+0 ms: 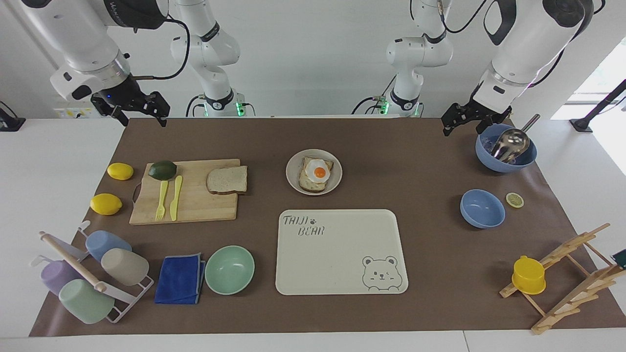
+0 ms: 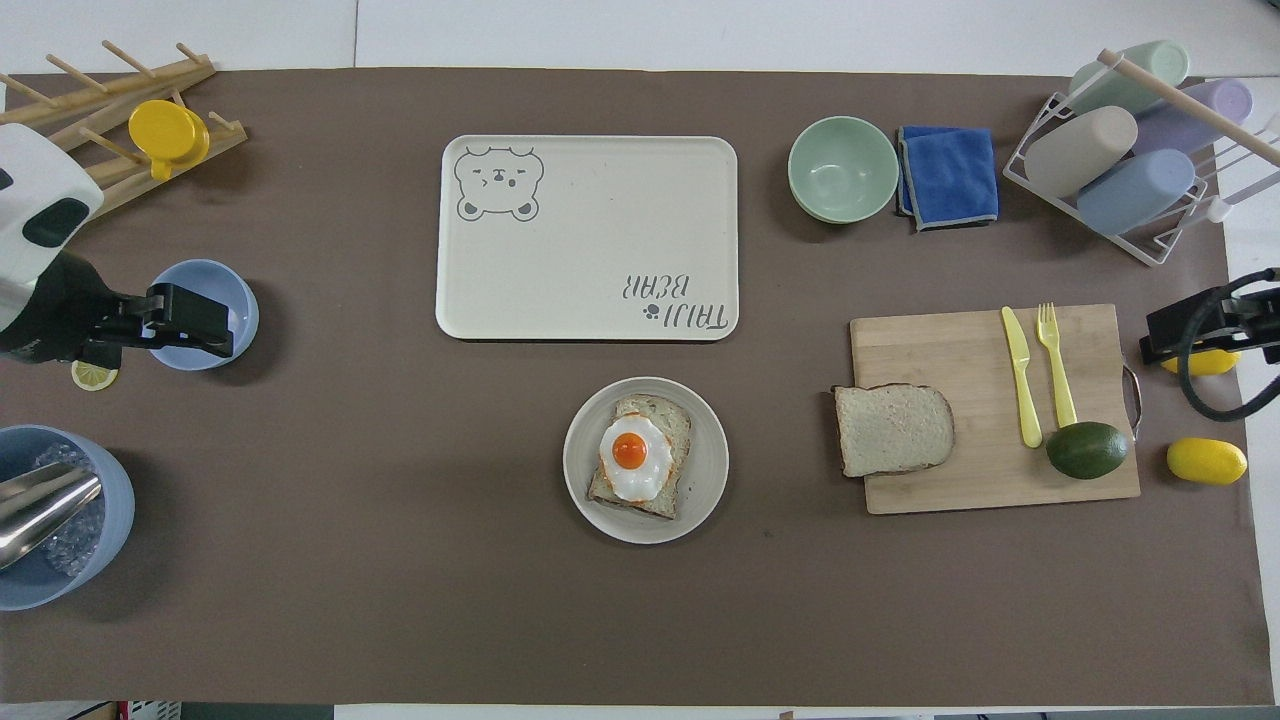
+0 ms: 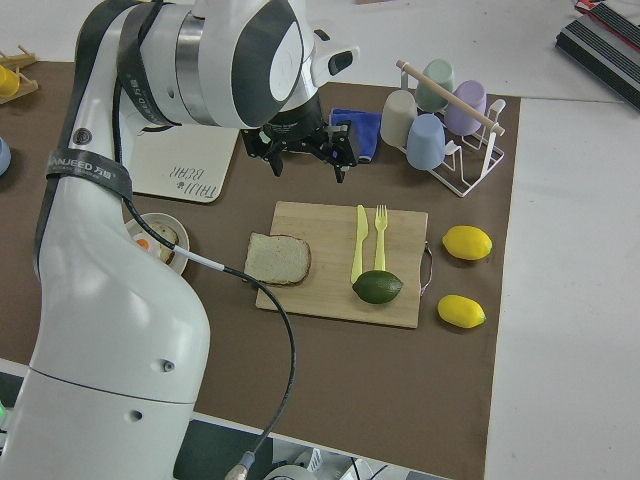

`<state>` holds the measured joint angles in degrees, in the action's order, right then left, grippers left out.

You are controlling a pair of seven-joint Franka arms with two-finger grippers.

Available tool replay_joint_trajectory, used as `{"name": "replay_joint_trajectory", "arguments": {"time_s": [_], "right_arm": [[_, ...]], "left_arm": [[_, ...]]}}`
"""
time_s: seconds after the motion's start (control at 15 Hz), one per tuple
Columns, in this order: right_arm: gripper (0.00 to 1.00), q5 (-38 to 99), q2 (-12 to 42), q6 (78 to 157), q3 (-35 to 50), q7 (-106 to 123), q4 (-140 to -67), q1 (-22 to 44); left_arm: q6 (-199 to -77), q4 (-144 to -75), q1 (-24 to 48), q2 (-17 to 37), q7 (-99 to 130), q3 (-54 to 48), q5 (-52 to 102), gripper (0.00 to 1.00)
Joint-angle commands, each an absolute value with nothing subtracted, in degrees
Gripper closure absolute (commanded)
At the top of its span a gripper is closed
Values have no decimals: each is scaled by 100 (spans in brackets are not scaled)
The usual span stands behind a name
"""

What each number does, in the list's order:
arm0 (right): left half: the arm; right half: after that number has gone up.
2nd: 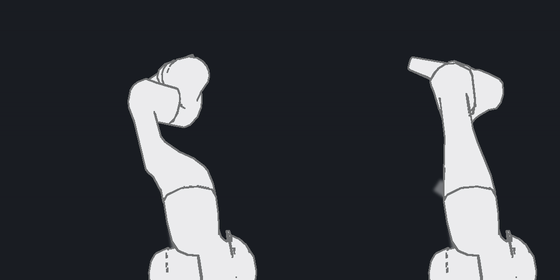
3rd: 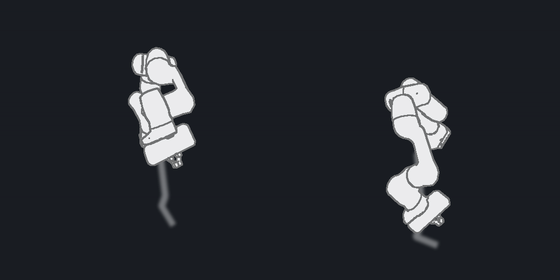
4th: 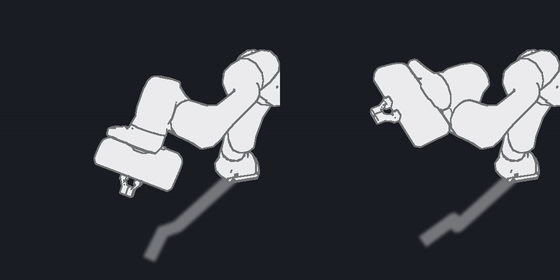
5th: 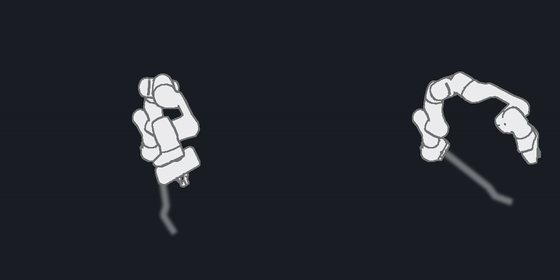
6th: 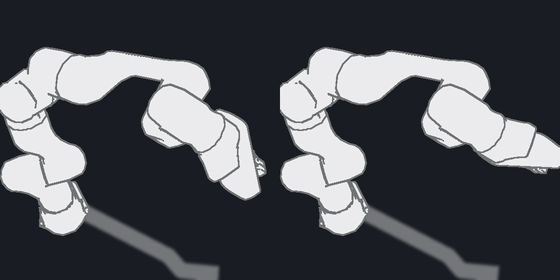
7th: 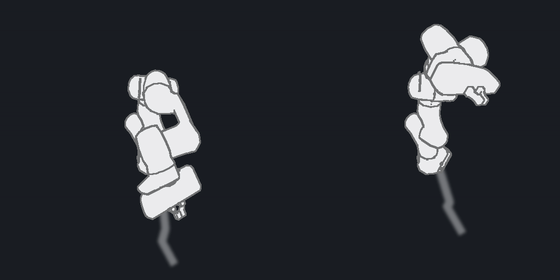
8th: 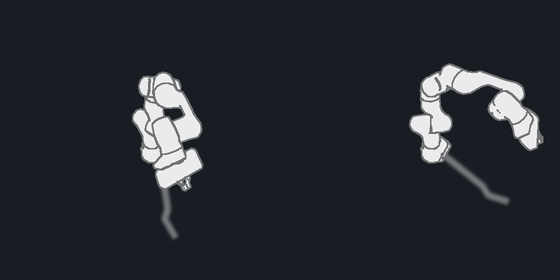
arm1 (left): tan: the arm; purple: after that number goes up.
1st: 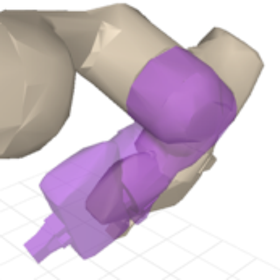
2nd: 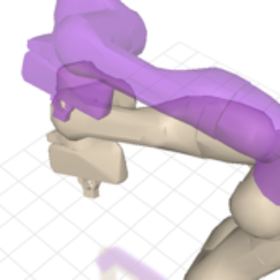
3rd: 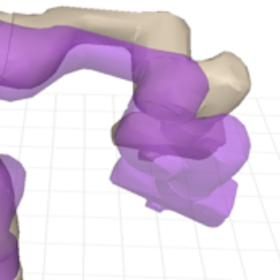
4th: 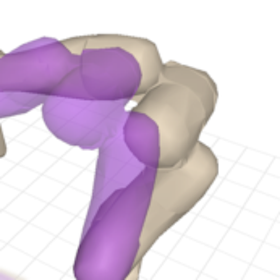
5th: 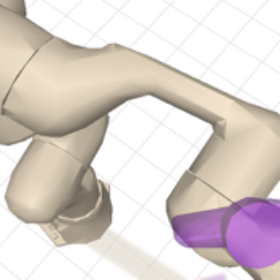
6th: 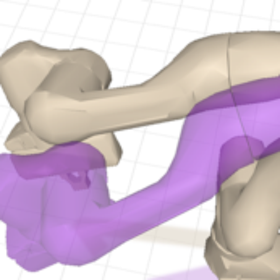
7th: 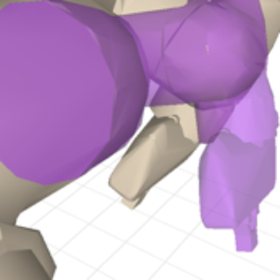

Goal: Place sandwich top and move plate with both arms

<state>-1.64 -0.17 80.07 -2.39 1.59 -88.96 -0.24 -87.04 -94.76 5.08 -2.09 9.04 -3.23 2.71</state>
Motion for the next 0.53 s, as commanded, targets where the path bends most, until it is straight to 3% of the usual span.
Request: {"name": "replay_joint_trajectory", "arguments": {"time_s": [0.0, 0.27, 0.47], "right_arm": [[0, -264, 53, 8051, -237, 308, -8807, -35], [0, -246, -9, 8094, -211, 88, -8920, -27], [0, -176, -228, 8349, -98, 368, -9412, 17]], "left_arm": [[-8710, -9519, 475, -281, 870, -352, 193, 0], [-8710, -9519, 475, -281, 870, -351, 193, 0], [-8710, -9519, 475, -281, 870, -352, 202, 0]]}}
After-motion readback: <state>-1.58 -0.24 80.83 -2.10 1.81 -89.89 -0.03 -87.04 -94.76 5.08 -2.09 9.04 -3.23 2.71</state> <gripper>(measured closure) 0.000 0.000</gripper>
